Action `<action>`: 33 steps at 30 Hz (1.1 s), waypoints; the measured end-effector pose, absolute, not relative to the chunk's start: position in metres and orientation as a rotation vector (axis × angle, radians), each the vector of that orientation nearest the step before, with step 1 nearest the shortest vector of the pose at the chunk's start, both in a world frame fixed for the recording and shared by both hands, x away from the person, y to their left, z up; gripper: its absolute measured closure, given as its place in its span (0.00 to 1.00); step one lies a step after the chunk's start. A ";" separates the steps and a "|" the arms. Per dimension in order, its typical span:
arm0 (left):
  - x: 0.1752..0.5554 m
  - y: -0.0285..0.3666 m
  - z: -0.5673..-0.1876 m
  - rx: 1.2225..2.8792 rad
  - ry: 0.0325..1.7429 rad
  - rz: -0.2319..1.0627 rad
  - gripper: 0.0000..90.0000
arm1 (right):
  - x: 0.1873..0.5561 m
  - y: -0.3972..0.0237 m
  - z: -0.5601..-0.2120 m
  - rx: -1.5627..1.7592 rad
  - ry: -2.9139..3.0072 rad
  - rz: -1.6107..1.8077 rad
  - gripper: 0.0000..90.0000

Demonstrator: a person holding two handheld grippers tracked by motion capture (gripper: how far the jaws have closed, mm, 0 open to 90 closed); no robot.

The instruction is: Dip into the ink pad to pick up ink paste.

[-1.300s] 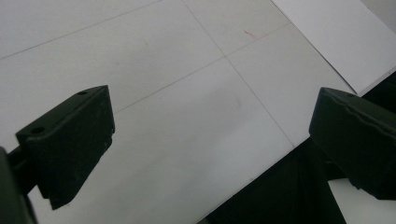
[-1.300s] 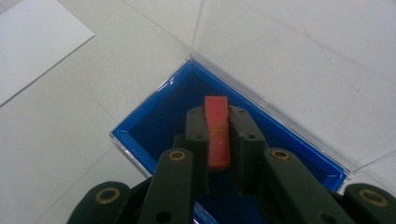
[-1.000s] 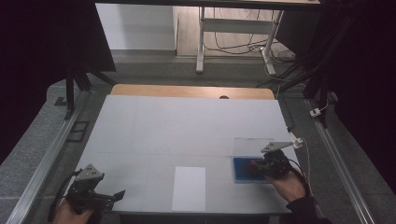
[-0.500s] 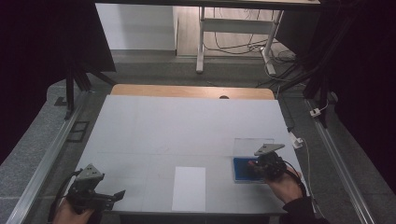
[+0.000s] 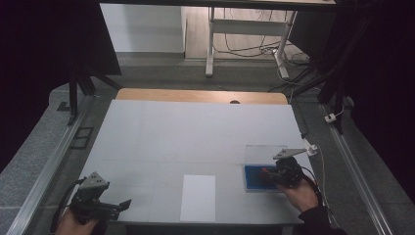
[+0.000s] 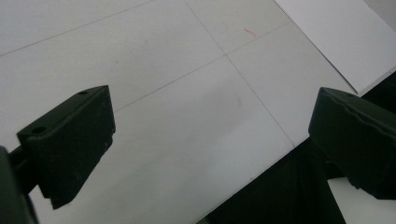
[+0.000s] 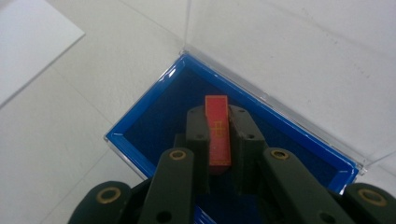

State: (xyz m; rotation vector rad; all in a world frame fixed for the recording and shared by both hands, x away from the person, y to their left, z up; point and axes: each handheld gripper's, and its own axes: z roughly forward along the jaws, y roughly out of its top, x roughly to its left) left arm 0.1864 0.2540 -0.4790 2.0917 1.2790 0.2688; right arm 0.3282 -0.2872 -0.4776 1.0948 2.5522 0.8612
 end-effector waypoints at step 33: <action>0.187 0.255 -0.479 2.091 1.278 0.261 0.01 | 0.324 -0.308 -0.462 1.199 2.420 1.002 0.88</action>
